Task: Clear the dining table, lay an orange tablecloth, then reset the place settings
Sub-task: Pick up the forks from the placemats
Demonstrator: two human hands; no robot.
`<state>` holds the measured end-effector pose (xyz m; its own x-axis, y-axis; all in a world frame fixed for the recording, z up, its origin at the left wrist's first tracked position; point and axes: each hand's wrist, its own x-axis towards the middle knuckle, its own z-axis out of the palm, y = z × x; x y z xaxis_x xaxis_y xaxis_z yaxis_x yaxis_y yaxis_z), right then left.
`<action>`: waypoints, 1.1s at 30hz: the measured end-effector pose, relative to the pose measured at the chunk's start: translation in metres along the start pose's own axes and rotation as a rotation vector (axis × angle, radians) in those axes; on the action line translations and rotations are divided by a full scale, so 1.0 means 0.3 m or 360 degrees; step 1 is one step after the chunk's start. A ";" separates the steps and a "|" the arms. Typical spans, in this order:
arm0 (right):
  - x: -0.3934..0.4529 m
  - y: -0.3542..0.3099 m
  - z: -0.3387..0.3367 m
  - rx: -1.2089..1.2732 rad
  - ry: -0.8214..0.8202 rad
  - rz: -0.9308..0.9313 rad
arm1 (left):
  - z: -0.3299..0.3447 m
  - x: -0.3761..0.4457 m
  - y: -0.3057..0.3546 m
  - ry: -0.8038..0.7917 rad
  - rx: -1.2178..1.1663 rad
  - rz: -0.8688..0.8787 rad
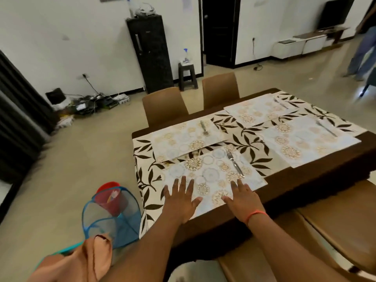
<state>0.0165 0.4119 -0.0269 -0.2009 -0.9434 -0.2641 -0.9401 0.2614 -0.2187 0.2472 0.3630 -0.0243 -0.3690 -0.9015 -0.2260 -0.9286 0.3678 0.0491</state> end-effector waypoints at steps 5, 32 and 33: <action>0.213 -0.076 0.043 0.0011 -0.0114 0.0048 | 0.038 0.222 -0.124 -0.0029 -0.0038 0.0008; 0.772 -0.030 0.061 -0.0062 -0.0174 0.0461 | 0.202 0.837 -0.191 -0.0270 -0.0097 0.0178; 0.799 -0.014 0.059 -0.0071 -0.0155 0.0475 | 0.202 0.853 -0.176 -0.0275 -0.0097 0.0169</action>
<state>-0.0229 0.1883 -0.1058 -0.4446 -0.8017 -0.3995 -0.8551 0.5127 -0.0773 0.2043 0.1267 -0.1437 -0.4578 -0.8040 -0.3795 -0.8874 0.4395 0.1395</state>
